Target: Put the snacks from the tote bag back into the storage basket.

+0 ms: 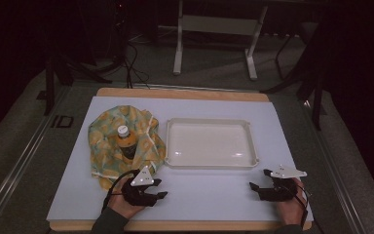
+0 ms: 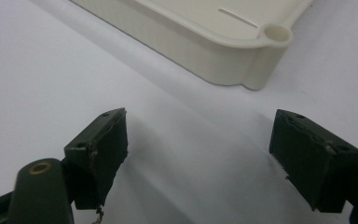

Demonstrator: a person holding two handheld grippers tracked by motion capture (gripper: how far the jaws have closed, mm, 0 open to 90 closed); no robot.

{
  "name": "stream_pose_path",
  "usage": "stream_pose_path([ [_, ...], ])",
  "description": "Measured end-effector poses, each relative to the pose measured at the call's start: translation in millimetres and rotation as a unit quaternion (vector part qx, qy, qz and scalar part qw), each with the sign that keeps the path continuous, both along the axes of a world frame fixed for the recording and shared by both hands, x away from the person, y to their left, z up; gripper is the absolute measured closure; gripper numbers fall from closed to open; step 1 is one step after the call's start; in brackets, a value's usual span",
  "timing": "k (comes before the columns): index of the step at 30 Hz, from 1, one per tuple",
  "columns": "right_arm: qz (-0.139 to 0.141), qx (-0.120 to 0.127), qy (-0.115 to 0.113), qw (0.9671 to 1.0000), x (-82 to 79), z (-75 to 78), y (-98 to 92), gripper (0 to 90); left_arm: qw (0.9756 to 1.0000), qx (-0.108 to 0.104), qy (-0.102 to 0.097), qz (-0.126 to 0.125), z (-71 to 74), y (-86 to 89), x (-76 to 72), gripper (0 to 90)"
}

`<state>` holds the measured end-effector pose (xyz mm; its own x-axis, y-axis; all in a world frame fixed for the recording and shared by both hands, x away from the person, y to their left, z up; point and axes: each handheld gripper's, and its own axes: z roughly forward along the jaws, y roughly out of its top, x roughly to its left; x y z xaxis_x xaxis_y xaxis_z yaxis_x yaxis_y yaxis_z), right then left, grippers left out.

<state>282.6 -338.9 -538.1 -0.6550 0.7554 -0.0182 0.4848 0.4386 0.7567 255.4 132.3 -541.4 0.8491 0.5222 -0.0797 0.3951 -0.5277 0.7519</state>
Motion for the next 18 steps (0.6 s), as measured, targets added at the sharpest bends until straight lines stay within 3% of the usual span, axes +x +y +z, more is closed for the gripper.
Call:
stream_pose_path([
  [6,-0.001,-0.021,-0.019,0.9996,-3.6,-0.3,4.2,18.8,1.0,0.003,0.001,-0.008,0.6,0.4,1.8,49.2],
  [9,0.002,-0.032,-0.032,0.999,-6.3,-0.4,6.5,18.9,0.9998,0.017,-0.004,-0.01,3.1,-0.7,1.4,50.8],
  [13,0.005,-0.025,-0.04,0.9989,-8.0,0.2,5.1,18.6,0.9999,0.007,-0.004,-0.01,6.8,0.9,2.0,52.7],
  [17,0.0,-0.014,-0.05,0.9987,-10.0,1.1,2.9,18.3,0.9996,0.022,-0.002,-0.018,12.9,-0.1,1.7,54.5],
  [18,-0.002,-0.013,-0.049,0.9987,-9.7,1.1,2.6,18.3,0.999,0.035,0.001,-0.028,15.4,-1.2,1.3,54.6],
])
